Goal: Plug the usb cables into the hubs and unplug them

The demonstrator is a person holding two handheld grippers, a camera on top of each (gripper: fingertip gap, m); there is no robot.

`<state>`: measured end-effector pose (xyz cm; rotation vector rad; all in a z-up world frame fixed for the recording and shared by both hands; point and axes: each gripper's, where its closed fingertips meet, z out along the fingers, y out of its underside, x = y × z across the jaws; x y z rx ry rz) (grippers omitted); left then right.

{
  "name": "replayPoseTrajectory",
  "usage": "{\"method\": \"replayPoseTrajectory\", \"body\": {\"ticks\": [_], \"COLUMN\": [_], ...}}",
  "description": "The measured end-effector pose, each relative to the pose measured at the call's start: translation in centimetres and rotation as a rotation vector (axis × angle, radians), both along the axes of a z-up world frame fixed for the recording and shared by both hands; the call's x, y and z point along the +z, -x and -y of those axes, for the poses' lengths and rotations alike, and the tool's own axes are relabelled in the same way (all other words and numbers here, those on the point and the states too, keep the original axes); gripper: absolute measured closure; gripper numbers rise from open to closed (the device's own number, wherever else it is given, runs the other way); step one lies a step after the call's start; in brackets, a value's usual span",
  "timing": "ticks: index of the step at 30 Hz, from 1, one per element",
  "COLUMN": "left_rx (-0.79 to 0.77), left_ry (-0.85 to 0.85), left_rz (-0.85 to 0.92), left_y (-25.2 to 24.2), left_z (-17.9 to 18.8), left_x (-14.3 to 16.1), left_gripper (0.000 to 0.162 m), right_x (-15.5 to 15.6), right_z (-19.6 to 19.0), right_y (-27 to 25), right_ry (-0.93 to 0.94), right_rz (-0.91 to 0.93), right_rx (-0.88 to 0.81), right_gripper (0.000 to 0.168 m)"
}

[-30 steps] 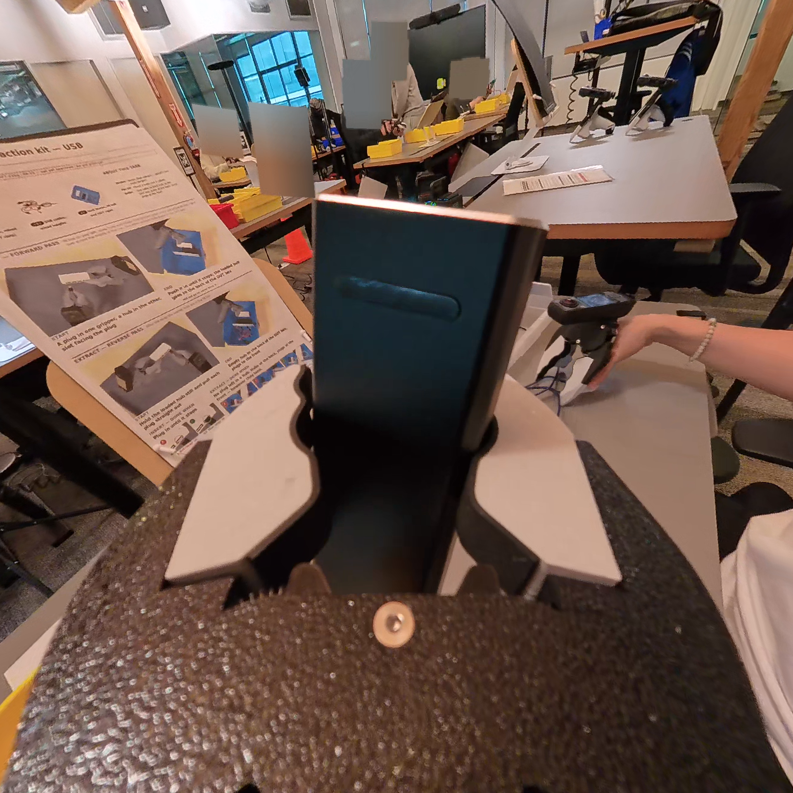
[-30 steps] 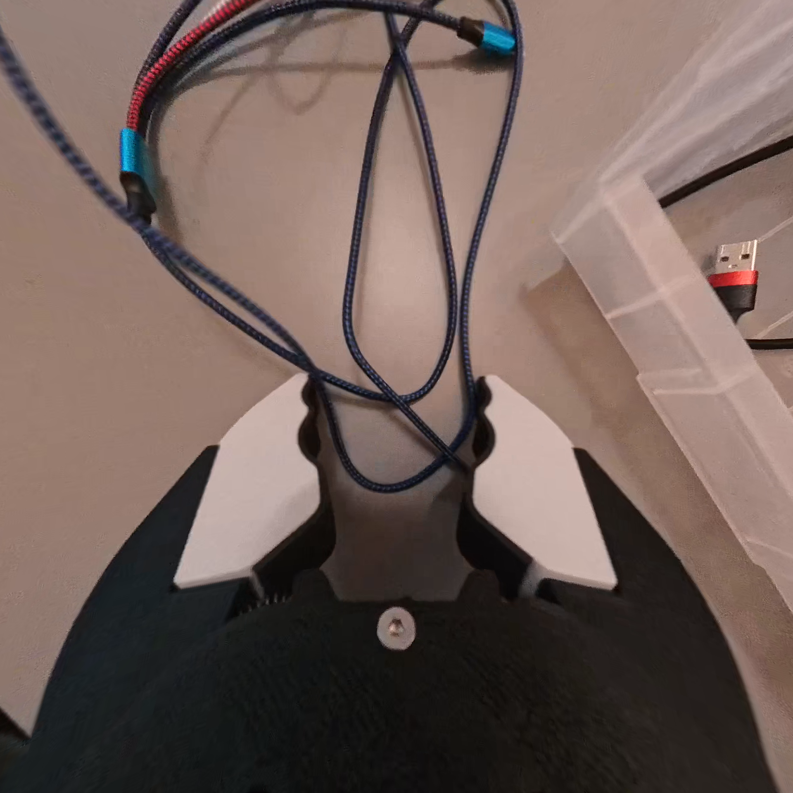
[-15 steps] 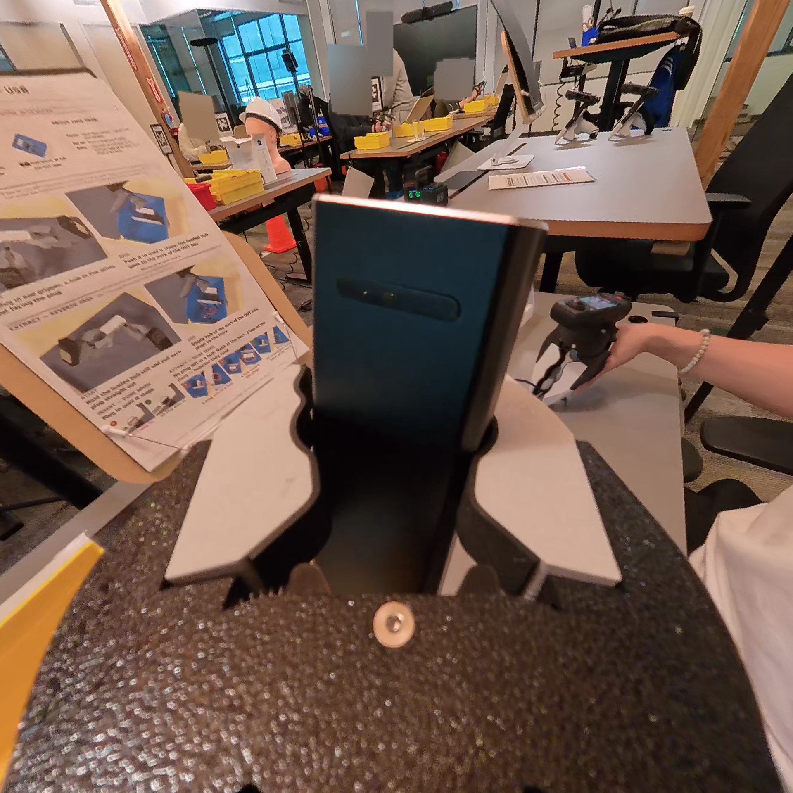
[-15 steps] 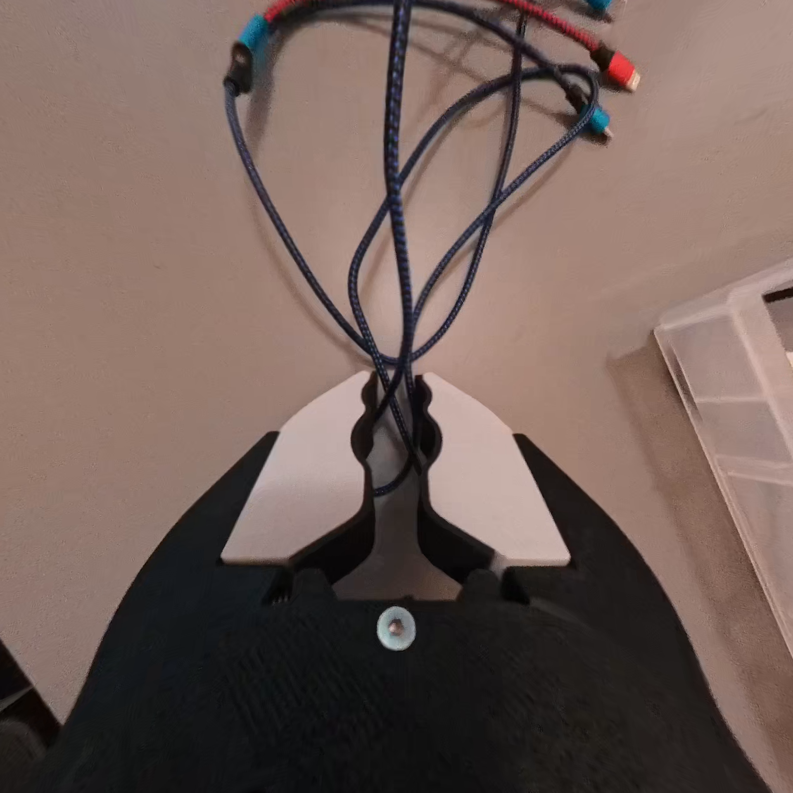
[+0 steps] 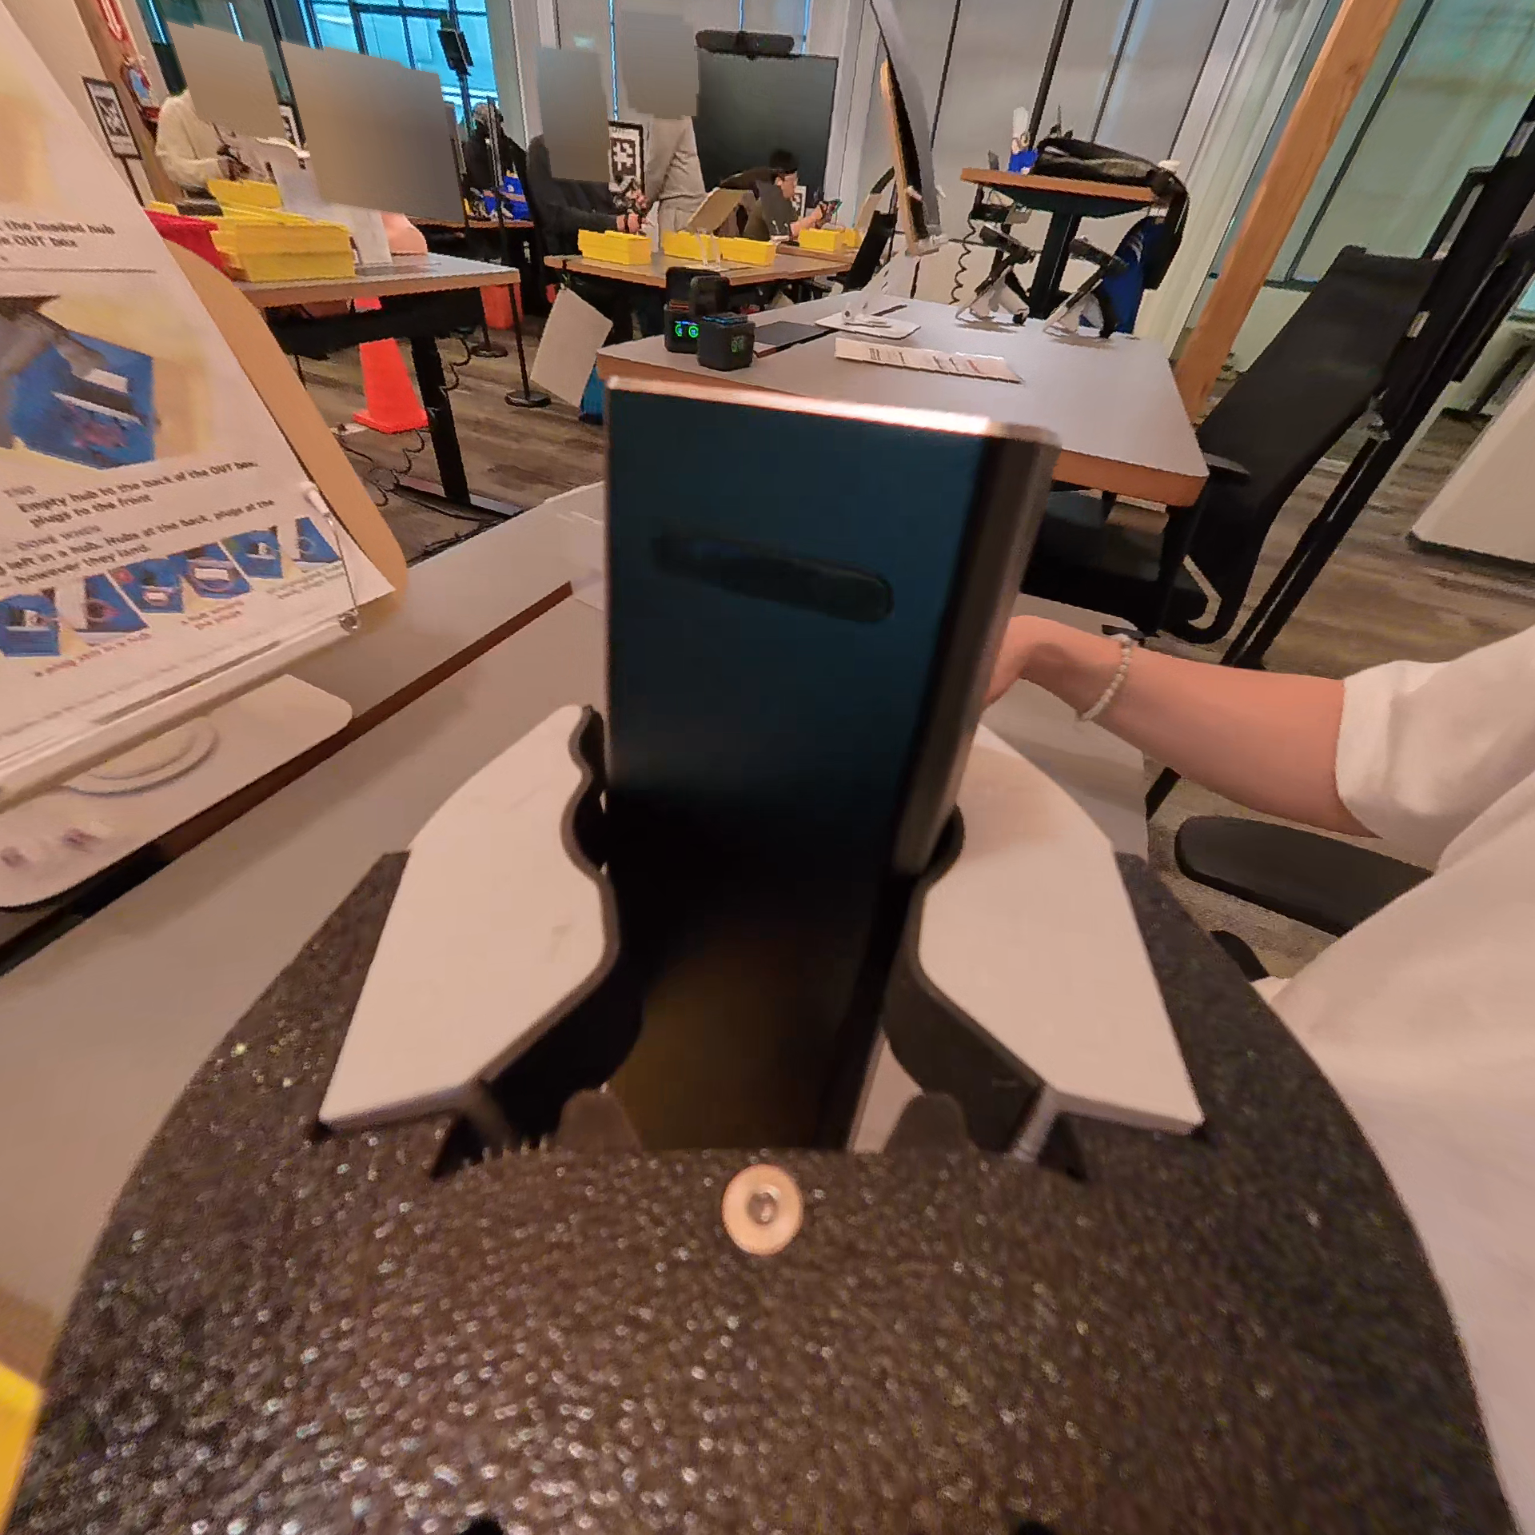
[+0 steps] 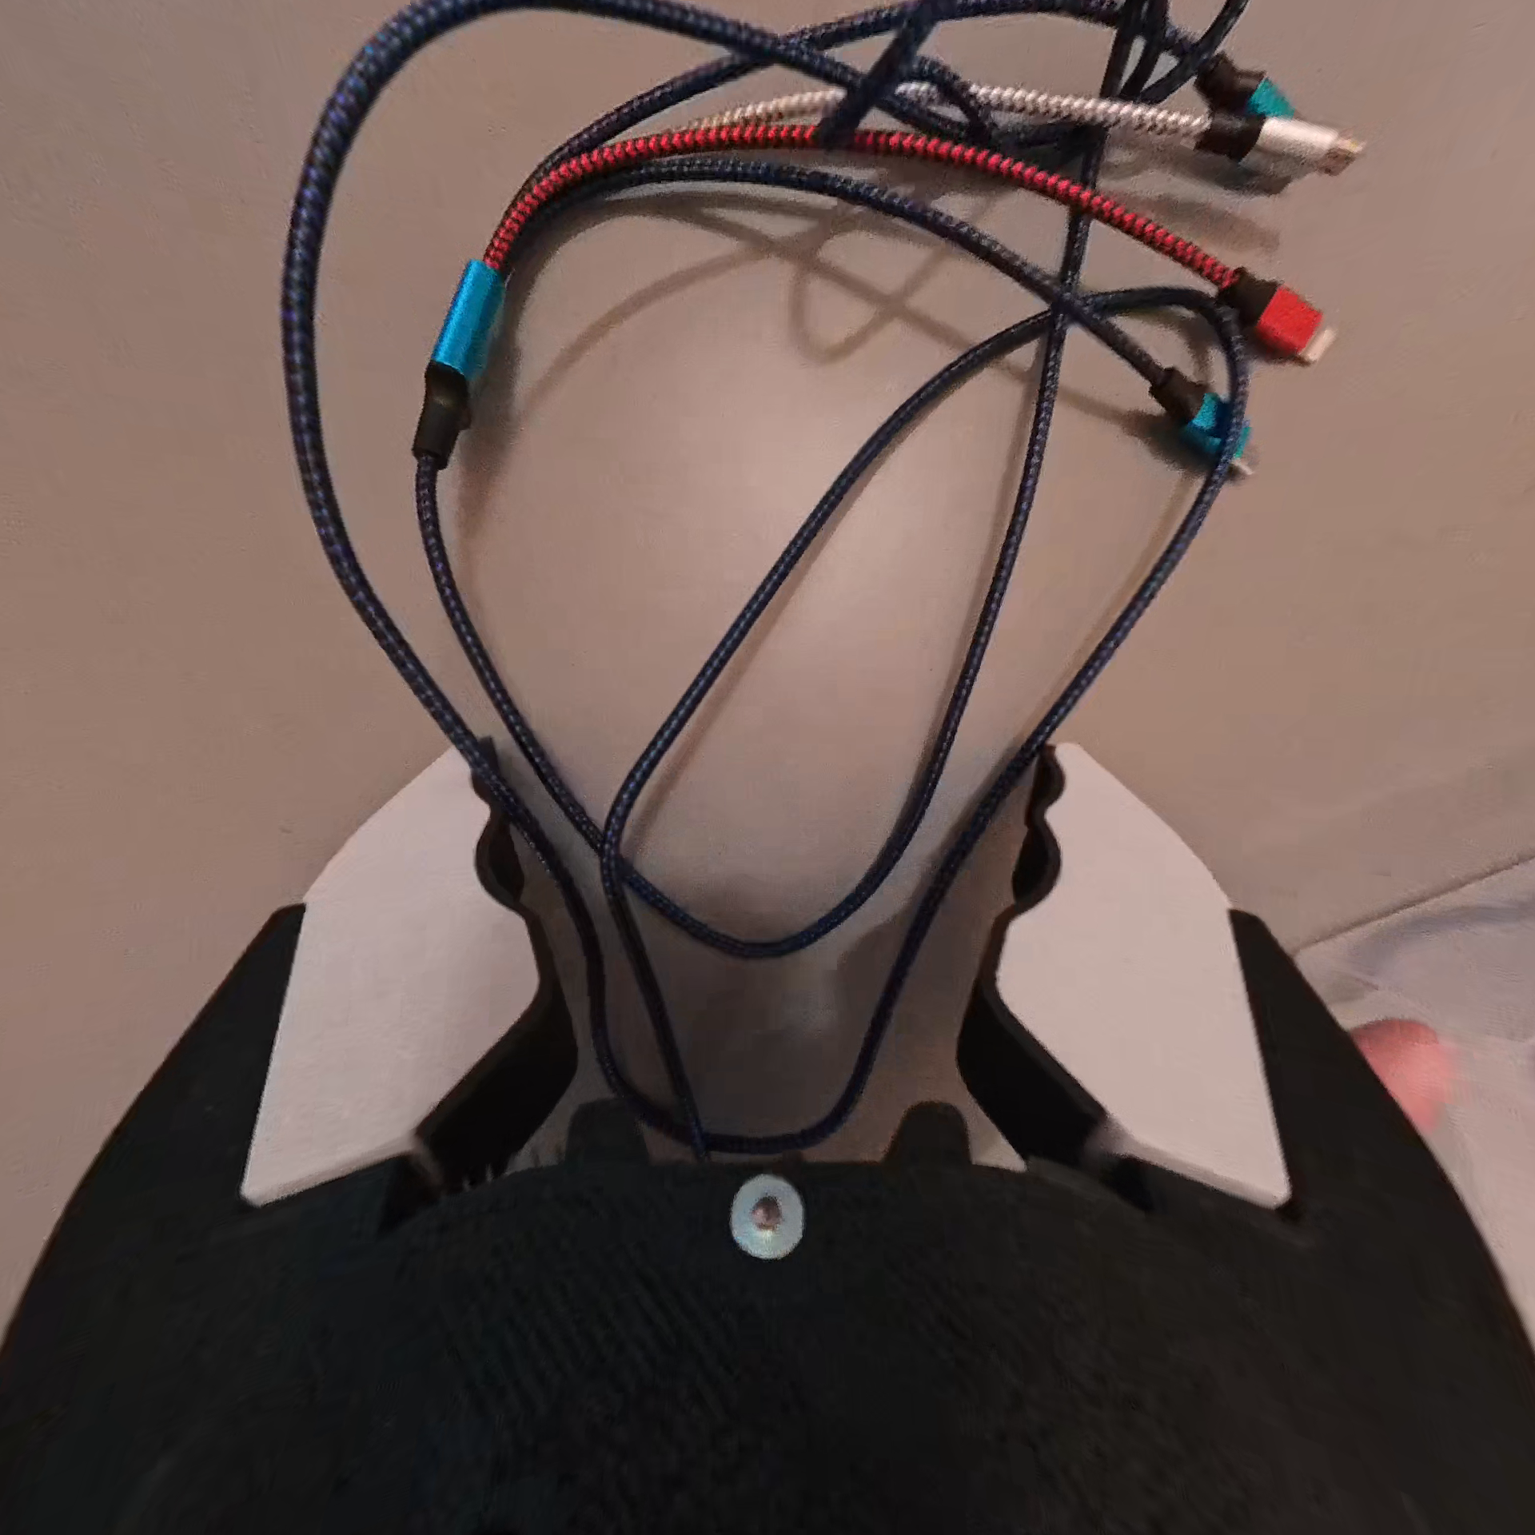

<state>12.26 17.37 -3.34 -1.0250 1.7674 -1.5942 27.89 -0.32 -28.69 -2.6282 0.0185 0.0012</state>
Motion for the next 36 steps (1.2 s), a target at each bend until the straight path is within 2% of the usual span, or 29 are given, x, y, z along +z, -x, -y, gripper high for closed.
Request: {"method": "replayPoseTrajectory", "body": {"ticks": [1,2,5,7,9,11,14,21,24,31,36], "left_rx": [0.000,0.002,0.018,0.037,0.044,0.051,0.049,0.036,0.045,0.098,0.114], "left_ry": [0.005,0.008,0.006,0.001,0.006,0.019,0.044,0.057,0.062,0.083,0.121], "left_rz": [-0.003,-0.006,-0.018,-0.026,-0.032,-0.037,-0.045,-0.055,-0.057,-0.057,-0.048], "left_y": [0.0,0.0,-0.3,-0.6,-0.8,-1.1,-1.5,-1.8,-1.3,-0.3,-0.1], "left_z": [0.1,0.2,0.2,0.2,0.2,0.2,0.3,1.0,0.7,-1.2,-1.7], "left_x": [-0.2,-0.4,-1.2,-1.9,-2.5,-3.0,-3.6,-4.5,-4.6,-4.8,-4.8], "left_gripper": [0.089,0.089,0.089,0.089,0.089,0.089,0.089,0.089,0.089,0.089,0.089], "right_x": [-0.4,-0.5,-1.0,-0.6,0.0,0.1,0.4,0.8,3.9,17.8,23.2], "right_z": [-0.1,-0.5,-0.8,-1.4,-2.0,-2.3,-2.9,-3.1,-3.2,-0.5,2.9], "right_y": [0.2,0.0,0.2,1.2,1.9,2.9,4.2,4.3,3.8,-1.0,-5.6], "right_ry": [0.028,0.024,0.085,0.058,0.004,-0.033,-0.076,-0.062,-0.146,-0.394,-0.333], "right_rz": [-0.045,-0.038,0.006,0.001,0.000,0.001,0.022,0.127,0.149,0.240,0.368], "right_rx": [-0.005,-0.013,0.033,0.068,0.086,0.140,0.185,0.234,0.213,0.124,0.095], "right_gripper": [0.049,0.040,0.036,0.055,0.092,0.114,0.163,0.165,0.165,0.165,0.165]}}
